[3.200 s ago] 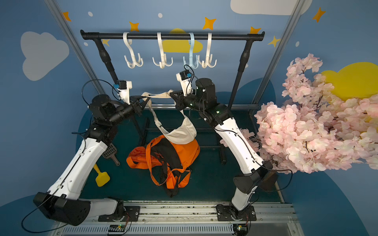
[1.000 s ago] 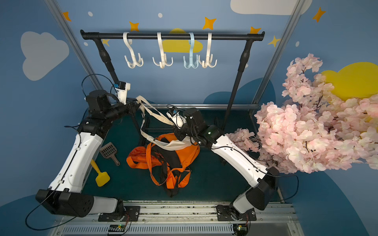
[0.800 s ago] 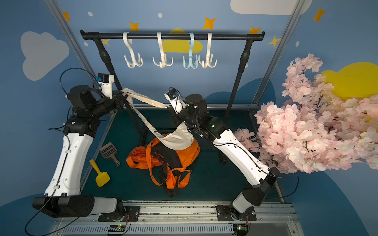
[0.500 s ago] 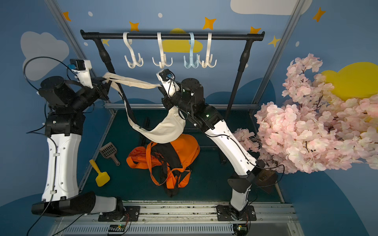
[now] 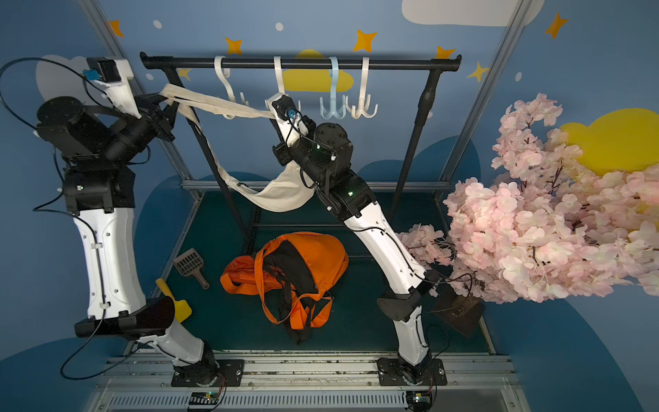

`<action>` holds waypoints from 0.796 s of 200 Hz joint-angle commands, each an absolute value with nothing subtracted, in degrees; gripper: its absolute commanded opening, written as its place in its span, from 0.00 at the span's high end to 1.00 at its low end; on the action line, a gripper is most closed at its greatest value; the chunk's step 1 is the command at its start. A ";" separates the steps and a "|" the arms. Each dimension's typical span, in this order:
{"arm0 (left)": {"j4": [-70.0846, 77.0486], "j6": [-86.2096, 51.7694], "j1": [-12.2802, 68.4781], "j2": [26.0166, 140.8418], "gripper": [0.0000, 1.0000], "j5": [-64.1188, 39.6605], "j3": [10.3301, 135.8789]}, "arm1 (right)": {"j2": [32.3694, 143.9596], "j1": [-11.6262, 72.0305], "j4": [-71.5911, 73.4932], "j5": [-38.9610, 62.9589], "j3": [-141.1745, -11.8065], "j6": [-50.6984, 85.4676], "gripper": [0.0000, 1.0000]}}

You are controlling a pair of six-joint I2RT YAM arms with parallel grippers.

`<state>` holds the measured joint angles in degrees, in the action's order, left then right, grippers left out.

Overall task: Hang the bag on a hook
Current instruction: Hang the bag on the hook.

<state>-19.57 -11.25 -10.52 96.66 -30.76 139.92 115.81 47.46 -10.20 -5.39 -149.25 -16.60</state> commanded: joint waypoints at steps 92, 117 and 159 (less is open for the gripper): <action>-18.24 -20.45 -12.65 108.53 0.96 -30.73 153.11 | 123.98 46.20 0.79 -15.50 -156.71 -13.89 1.00; -19.48 -19.75 -13.09 108.72 0.96 -30.41 152.81 | 124.98 46.49 -0.43 -16.70 -156.75 -13.82 1.00; -21.71 -19.47 -13.80 108.48 0.96 -31.52 151.47 | 124.65 47.23 -3.94 -17.68 -155.52 -14.87 1.00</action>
<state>-19.99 -19.33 -11.55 108.40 -34.63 152.14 125.51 47.35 -3.53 -13.37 -154.74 -15.20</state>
